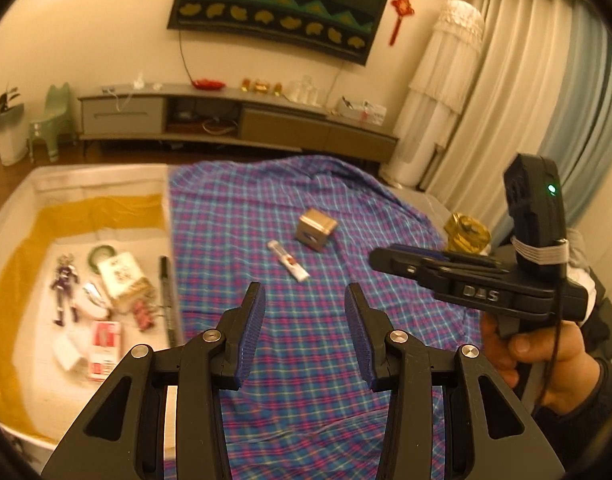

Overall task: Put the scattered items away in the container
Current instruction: 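Withdraw both open tools from the box back over the cloth, then grasp the clear tube with the left tool while the right grasps the gold cube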

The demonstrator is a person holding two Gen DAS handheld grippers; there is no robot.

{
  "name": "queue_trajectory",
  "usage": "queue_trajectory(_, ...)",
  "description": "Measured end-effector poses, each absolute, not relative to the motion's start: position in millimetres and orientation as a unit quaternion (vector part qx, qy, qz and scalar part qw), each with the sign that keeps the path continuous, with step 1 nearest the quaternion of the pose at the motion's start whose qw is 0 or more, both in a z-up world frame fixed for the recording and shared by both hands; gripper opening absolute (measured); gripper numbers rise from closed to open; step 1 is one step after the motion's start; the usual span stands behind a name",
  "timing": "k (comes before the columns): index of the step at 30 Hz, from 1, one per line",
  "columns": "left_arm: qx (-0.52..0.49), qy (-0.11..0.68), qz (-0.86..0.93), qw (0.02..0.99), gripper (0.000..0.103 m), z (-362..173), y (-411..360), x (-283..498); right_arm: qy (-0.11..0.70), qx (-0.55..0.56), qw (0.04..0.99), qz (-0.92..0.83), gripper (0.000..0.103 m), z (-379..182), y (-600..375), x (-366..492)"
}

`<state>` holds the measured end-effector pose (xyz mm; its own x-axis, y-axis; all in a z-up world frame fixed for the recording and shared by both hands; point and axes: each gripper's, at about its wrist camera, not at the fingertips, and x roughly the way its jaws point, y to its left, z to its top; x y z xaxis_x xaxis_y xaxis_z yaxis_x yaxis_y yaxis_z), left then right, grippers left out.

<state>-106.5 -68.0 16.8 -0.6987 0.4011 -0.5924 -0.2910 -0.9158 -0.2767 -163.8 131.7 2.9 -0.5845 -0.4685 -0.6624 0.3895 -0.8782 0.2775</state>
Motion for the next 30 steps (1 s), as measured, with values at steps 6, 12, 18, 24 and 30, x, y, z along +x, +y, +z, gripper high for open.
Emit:
queue_trajectory(6, -0.383, -0.095, 0.9, 0.184, 0.047, -8.1, -42.5, -137.7, -0.011, 0.395, 0.205, -0.896, 0.045, -7.9, 140.7, -204.6)
queue_trajectory(12, -0.424, -0.14, 0.877, 0.176, 0.048, -34.5, -25.9, -183.8, 0.041, 0.406, 0.183, -0.894, 0.054, -26.4, 142.0, -253.8)
queue_trajectory(18, -0.443, -0.14, 0.872, 0.155, 0.048, -58.1, -10.2, -223.6, 0.109, 0.406, 0.183, -0.889, 0.06, -50.4, 131.0, -297.3)
queue_trajectory(24, -0.457, -0.14, 0.867, 0.143, 0.048, -75.9, 14.2, -255.9, 0.137, 0.406, 0.189, -0.883, 0.06, -75.1, 129.7, -331.5)
queue_trajectory(30, -0.483, -0.129, 0.859, 0.108, 0.049, -108.3, 21.3, -280.8, 0.124, 0.414, 0.21, -0.877, 0.051, -84.0, 147.0, -339.8)
